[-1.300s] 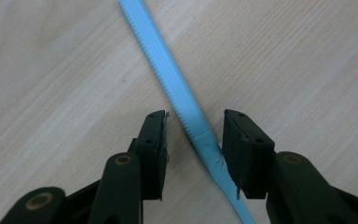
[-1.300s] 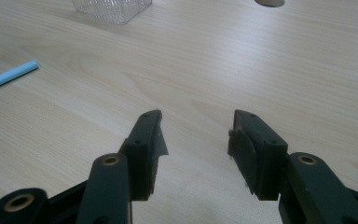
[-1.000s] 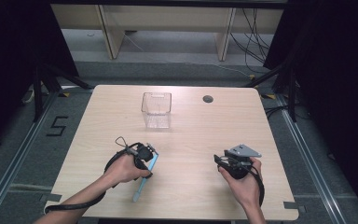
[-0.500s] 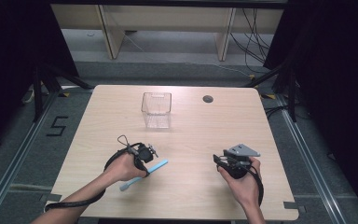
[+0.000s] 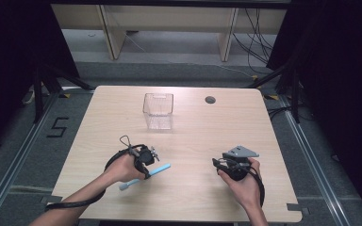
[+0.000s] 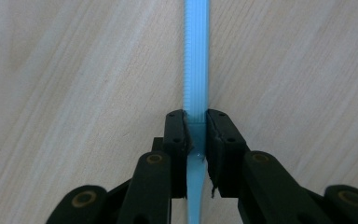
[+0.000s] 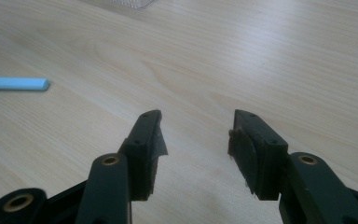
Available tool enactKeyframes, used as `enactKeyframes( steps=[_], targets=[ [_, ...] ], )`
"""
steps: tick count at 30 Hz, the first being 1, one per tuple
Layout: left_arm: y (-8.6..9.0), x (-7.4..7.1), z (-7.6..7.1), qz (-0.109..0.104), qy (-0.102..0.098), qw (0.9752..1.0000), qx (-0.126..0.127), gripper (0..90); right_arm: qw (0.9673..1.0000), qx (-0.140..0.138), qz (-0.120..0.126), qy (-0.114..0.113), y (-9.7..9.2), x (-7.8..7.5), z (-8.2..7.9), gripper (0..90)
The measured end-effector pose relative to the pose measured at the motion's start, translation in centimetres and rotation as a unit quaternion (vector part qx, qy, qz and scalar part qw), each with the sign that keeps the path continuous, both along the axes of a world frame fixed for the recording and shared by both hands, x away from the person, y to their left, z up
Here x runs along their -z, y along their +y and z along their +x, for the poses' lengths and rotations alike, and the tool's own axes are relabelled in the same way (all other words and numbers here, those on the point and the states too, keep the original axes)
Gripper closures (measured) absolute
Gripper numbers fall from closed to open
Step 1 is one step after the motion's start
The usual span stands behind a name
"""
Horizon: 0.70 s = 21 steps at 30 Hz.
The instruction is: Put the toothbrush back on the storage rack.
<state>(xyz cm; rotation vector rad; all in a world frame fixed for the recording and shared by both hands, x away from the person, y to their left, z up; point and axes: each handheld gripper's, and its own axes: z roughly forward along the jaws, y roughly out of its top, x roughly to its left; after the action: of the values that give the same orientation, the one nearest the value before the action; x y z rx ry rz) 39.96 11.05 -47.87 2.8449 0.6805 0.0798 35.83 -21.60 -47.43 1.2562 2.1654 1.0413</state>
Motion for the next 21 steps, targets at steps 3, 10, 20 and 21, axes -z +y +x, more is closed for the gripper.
enactKeyframes(
  steps=[3, 10, 20, 21],
  targets=[
    [0.1, -0.1, -0.1, -0.001, -0.002, 1.0000, 0.009, 78.1, 0.9999, 0.002, 0.007, 0.012, 0.3, 0.1, -0.1, 52.4],
    [0.4, -0.7, -0.3, -0.013, -0.006, 0.9997, 0.022, 78.0, 0.9997, -0.022, 0.000, 0.011, 0.8, 0.4, 0.0, 51.1],
    [0.9, -1.8, -0.6, -0.024, -0.022, 0.9976, 0.061, 78.1, 0.9930, -0.117, -0.013, 0.009, 2.2, 1.0, 0.2, 47.3],
    [0.9, -1.8, -0.6, -0.024, -0.022, 0.9976, 0.061, 78.0, 0.9930, -0.117, -0.013, 0.009, 2.2, 1.0, 0.2, 47.3]
  ],
)
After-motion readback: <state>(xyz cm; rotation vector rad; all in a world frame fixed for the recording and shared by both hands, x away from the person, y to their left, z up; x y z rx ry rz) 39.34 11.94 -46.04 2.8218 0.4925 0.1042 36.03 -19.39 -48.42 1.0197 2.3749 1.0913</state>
